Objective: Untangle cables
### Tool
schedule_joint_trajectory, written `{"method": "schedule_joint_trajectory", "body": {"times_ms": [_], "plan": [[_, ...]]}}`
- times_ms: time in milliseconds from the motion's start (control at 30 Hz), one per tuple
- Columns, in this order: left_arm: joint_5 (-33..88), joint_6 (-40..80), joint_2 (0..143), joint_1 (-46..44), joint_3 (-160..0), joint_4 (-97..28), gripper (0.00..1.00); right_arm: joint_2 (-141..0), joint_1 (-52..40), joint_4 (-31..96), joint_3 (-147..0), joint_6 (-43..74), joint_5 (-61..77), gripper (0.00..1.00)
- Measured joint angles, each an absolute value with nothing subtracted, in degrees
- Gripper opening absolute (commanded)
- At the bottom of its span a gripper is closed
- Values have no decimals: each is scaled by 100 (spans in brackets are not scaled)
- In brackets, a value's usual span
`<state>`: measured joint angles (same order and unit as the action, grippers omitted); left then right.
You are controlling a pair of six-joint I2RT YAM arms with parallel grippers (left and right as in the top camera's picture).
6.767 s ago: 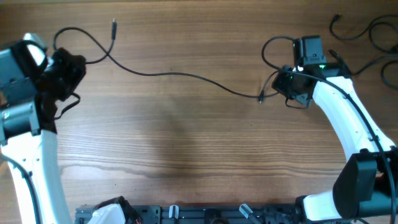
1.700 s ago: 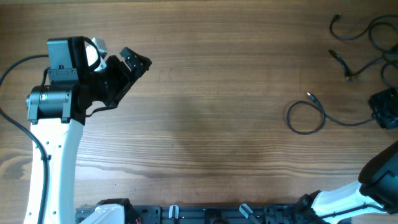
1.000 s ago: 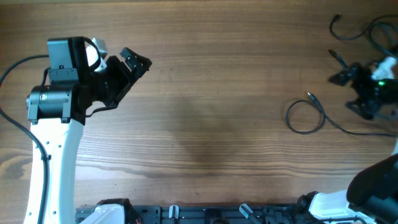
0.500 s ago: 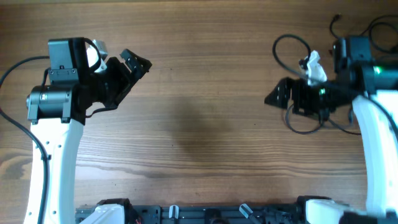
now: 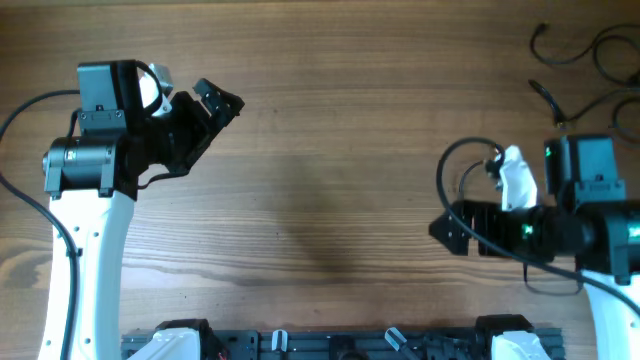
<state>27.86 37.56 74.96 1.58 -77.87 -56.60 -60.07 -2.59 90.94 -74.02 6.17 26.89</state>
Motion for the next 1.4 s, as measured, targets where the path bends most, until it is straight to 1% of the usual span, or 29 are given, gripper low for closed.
{"method": "schedule_joint_trajectory", "body": {"times_ms": [100, 267, 433, 533, 667, 833, 1000, 1067, 1167, 1267, 1300, 1333, 1400], "plan": [[2786, 3756, 7496, 158, -7787, -5660, 100, -5658, -259, 8969, -6711, 550, 2687, 100], [2786, 3756, 7498, 158, -7787, -5660, 100, -5323, -259, 9067, -6182, 515, 2687, 100], [2786, 3756, 7498, 158, -7787, -5660, 100, -5280, -259, 8997, -6149, 1103, 2689, 100], [2786, 3756, 7498, 158, -7787, -5662, 100, -5280, -259, 8549, -6141, 1337, 2689, 100], [2786, 3756, 7500, 158, -7787, -5660, 100, -5280, -259, 8178, -6136, 1431, 2659, 100], [2786, 3756, 7500, 158, -7787, -5660, 100, -5284, -259, 8147, -6136, 1435, 2185, 100], [2786, 3756, 7500, 158, -7787, -5660, 100, -5304, -259, 7352, -6130, 1426, 1896, 100], [2786, 3756, 7500, 158, -7787, -5660, 100, -5304, -259, 7166, -6106, 1328, 1876, 100], [2786, 3756, 7500, 158, -7787, -5658, 100, -5297, -259, 6549, -5815, 1039, 1855, 100], [2788, 3756, 7500, 158, -7787, -5664, 100, -5011, -259, 5535, -5081, 821, 1813, 100], [2779, 3754, 7500, 161, -7787, -5655, 100, -4766, -259, 5009, -4727, 762, 1793, 100], [2770, 3756, 7500, 158, -7787, -5664, 100, -4735, -259, 4989, -4694, 733, 1793, 100], [2764, 3754, 7500, 158, -7787, -5655, 100, -4136, -259, 3894, -4012, 644, 1802, 100]]}}
